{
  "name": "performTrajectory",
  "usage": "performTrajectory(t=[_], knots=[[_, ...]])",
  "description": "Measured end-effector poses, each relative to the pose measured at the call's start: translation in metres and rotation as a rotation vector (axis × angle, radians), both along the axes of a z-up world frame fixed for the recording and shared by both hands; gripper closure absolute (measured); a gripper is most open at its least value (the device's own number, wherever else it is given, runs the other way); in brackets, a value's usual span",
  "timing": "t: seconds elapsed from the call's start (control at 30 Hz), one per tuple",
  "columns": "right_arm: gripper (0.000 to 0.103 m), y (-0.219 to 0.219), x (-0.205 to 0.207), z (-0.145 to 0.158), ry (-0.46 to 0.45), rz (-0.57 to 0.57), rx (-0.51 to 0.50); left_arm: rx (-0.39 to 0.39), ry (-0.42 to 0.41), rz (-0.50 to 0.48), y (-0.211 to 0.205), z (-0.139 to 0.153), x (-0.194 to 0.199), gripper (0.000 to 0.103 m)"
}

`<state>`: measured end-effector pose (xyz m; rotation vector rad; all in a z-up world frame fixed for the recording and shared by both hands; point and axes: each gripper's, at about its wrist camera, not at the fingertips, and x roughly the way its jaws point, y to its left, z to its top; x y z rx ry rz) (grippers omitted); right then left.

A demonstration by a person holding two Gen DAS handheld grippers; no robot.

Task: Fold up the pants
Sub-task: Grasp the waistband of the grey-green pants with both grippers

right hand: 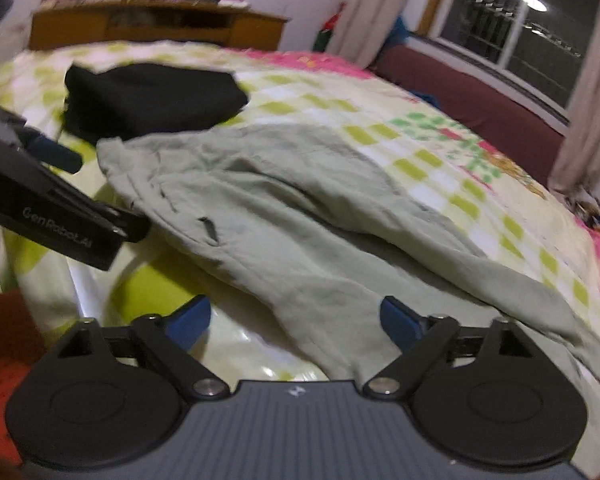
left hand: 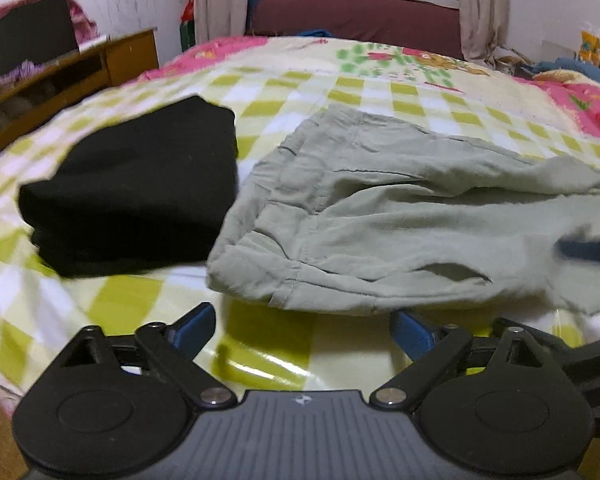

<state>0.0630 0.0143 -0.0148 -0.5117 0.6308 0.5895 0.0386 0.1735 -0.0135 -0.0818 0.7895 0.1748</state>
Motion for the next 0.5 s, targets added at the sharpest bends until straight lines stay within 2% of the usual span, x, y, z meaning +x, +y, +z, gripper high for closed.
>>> performTrajectory(t=[0.03,0.07,0.1,0.13,0.17,0.23,0.37,0.43,0.5], knots=[[0.057,0.004,0.006,-0.002,0.045,-0.005,0.004,-0.014,0.005,0.012,0.003,-0.001,0.002,0.03],[0.078,0.005,0.011,-0.004,0.095,-0.011,0.024,-0.039,0.018,0.023,0.007,-0.003,0.005,0.051],[0.086,0.007,0.015,-0.005,0.134,-0.019,0.045,-0.077,0.023,0.035,0.014,-0.004,0.008,0.054],[0.087,0.01,0.014,-0.005,0.142,-0.028,0.05,-0.112,0.016,0.047,0.021,-0.003,0.009,0.059],[0.09,0.015,0.012,-0.005,0.131,-0.026,0.04,-0.126,0.008,0.058,0.027,-0.001,0.008,0.07],[0.094,0.023,0.006,-0.006,0.121,-0.004,0.035,-0.112,-0.005,0.073,0.037,0.004,0.006,0.076],[0.095,0.045,-0.008,-0.005,0.153,0.065,0.053,-0.056,-0.024,0.102,0.056,0.009,-0.003,0.076],[0.093,0.061,-0.016,-0.008,0.177,0.111,0.039,-0.015,-0.025,0.134,0.064,0.01,-0.008,0.076],[0.083,0.07,-0.024,-0.01,0.15,0.118,0.017,0.016,-0.039,0.166,0.071,0.012,-0.012,0.075]])
